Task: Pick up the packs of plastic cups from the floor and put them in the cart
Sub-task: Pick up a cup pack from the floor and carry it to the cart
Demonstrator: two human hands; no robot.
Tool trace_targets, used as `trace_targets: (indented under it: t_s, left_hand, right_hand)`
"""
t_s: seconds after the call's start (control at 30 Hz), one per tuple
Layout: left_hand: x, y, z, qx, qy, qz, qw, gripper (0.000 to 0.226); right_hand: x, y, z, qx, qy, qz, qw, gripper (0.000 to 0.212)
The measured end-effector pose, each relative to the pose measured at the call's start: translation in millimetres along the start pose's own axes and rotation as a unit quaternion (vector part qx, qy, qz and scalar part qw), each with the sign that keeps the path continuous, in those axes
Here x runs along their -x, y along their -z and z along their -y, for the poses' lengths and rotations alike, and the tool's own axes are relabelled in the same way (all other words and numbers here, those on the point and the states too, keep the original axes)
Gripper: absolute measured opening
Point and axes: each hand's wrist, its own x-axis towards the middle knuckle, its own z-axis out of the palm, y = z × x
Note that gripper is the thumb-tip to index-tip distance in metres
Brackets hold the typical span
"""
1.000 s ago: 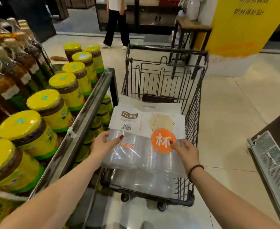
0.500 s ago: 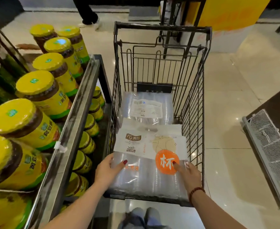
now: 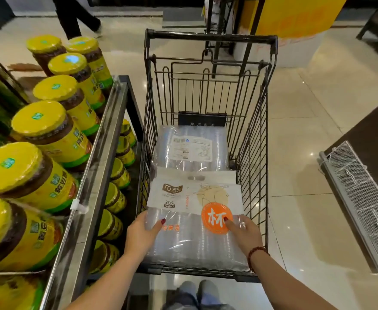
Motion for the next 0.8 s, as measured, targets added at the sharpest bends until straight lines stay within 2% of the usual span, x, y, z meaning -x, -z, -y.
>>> trace_targets:
  t_s: [0.07, 0.13, 0.2, 0.3, 0.4, 0.53, 0.7, 0.8]
  left_hand:
    - [-3, 5, -3, -0.042, -0.009, -0.006, 0.999, 0.040]
    - [-9, 11, -13, -0.125, -0.041, -0.041, 0.991, 0.046]
    - [-15, 17, -34, -0.183, -0.104, -0.064, 0.975, 0.053]
    - [-25, 17, -80, -0.248, -0.208, -0.038, 0.945, 0.054]
    - [-29, 4, -130, -0.312, -0.329, 0.002, 0.891, 0.052]
    - [-19, -34, -189, -0.357, -0.455, 0.052, 0.814, 0.050]
    - [16, -95, -241, -0.378, -0.572, 0.126, 0.717, 0.053]
    - [49, -131, -262, -0.397, -0.628, 0.166, 0.649, 0.054]
  right_hand:
    - [9, 3, 13, 0.057, 0.030, 0.005, 0.998, 0.047]
    - [11, 9, 27, 0.109, 0.078, 0.005, 0.991, 0.036]
    - [17, 18, 47, 0.149, 0.121, 0.006, 0.981, 0.038]
    - [26, 35, 78, 0.224, 0.184, -0.020, 0.957, 0.054]
    - [31, 59, 93, 0.284, 0.221, -0.075, 0.930, 0.060]
    - [45, 105, 91, 0.359, 0.223, -0.164, 0.891, 0.064]
    - [75, 169, 59, 0.433, 0.164, -0.254, 0.849, 0.063]
    - [100, 205, 30, 0.455, 0.110, -0.286, 0.836, 0.064]
